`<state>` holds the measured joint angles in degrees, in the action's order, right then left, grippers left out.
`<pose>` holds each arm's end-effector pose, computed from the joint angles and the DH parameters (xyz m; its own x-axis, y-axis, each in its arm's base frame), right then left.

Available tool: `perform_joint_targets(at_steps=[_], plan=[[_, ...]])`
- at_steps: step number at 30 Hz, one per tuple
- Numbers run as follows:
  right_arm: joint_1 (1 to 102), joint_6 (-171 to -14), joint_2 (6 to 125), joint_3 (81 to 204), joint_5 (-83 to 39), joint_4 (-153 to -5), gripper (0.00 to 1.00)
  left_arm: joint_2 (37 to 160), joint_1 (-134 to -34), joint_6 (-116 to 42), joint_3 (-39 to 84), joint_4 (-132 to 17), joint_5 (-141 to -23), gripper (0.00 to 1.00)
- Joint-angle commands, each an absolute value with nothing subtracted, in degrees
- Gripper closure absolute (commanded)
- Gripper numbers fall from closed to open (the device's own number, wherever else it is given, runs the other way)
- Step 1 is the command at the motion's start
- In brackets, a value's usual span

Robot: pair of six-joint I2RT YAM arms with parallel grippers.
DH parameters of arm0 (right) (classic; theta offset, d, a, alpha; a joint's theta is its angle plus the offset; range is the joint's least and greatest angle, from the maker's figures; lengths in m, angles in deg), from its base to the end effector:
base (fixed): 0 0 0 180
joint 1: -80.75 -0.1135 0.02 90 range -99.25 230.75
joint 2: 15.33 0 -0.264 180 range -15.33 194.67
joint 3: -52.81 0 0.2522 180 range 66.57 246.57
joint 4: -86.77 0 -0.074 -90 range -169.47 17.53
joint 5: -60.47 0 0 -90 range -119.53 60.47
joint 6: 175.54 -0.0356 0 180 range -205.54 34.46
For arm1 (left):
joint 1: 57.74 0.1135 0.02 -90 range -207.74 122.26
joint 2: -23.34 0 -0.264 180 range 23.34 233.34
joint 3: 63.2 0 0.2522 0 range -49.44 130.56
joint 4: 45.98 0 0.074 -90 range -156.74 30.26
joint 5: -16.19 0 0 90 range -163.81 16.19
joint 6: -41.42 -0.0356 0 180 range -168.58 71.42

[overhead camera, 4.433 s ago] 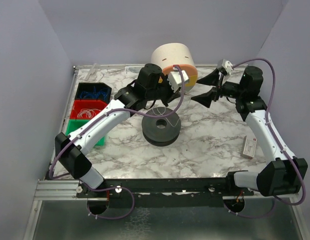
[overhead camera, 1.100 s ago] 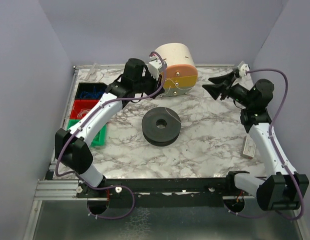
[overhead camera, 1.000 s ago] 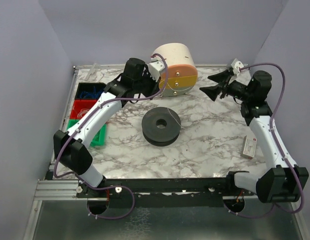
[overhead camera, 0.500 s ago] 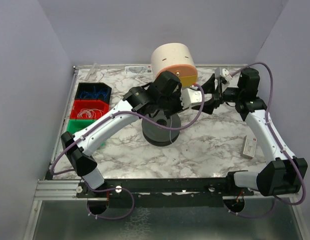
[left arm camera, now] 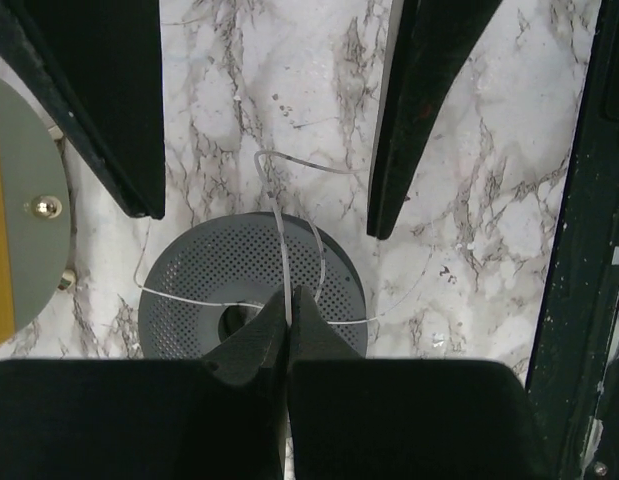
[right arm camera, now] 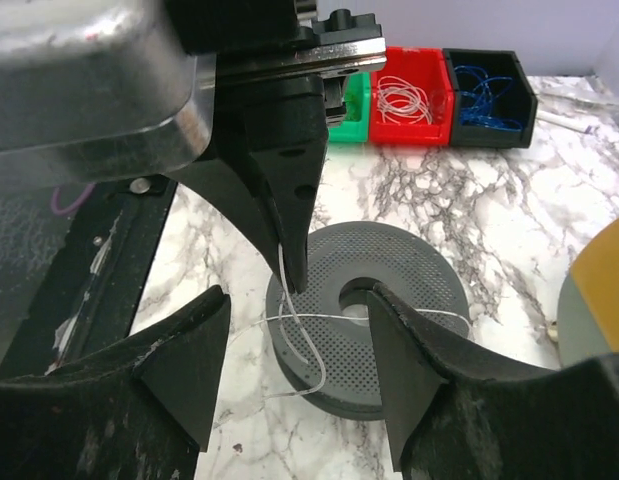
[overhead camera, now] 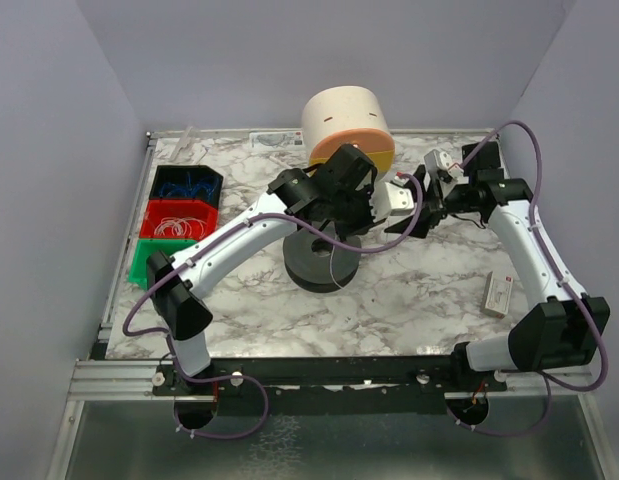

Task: Wrap the cables
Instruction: Adjust the cable at the center of the board.

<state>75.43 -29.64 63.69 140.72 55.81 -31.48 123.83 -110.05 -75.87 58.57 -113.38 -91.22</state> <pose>0.2609 0.0599 0.3503 0.0574 -0.0622 -0.9964 -0.9974 -0.0471 -0.0545 0.2226 -0.3056 0.3868 0.0127 0.6991 -0.7149 0.9858 0.1111 0.1261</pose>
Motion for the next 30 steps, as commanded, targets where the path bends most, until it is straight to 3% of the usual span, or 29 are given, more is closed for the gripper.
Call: perform_joint_targets(at_steps=[1,6,9,12,13,14,16,18,22,23,30], plan=[[74.22,-25.28,65.27,141.45,56.80,-25.91,0.40,125.00,-110.73,-75.85,61.34,-115.02,-93.73,1.00],[73.34,-25.16,66.20,141.54,55.84,-25.53,0.46,125.32,-110.73,-75.58,62.51,-115.15,-94.79,1.00],[72.86,-25.16,66.67,141.54,55.38,-25.32,0.58,125.38,-110.73,-75.51,62.93,-115.22,-95.37,1.00],[72.75,-24.29,67.27,142.22,55.53,-24.09,0.91,125.39,-110.73,-75.60,62.92,-115.37,-95.28,1.00],[72.73,-23.38,67.33,142.55,55.69,-23.36,0.98,125.27,-110.73,-75.67,62.71,-115.37,-95.00,1.00],[72.82,-23.49,67.31,142.85,55.76,-23.34,0.99,125.05,-110.73,-75.73,62.51,-115.37,-94.64,0.97],[73.54,-27.96,66.91,142.63,56.72,-27.09,1.00,124.15,-110.46,-75.63,62.33,-115.30,-93.85,0.71],[75.64,-36.53,66.04,140.66,59.64,-35.01,1.00,121.93,-108.88,-74.33,61.68,-113.58,-95.08,0.38],[78.82,-49.66,64.53,137.94,64.20,-47.41,0.99,116.69,-101.07,-68.87,59.60,-107.04,-102.55,0.16],[78.90,-49.58,64.49,138.43,65.06,-46.91,0.99,115.65,-99.17,-66.98,58.85,-105.29,-104.73,0.05],[79.30,-39.82,68.50,149.24,66.48,-29.45,0.99,108.32,-93.31,-51.85,43.28,-83.74,-110.67,0.01]])
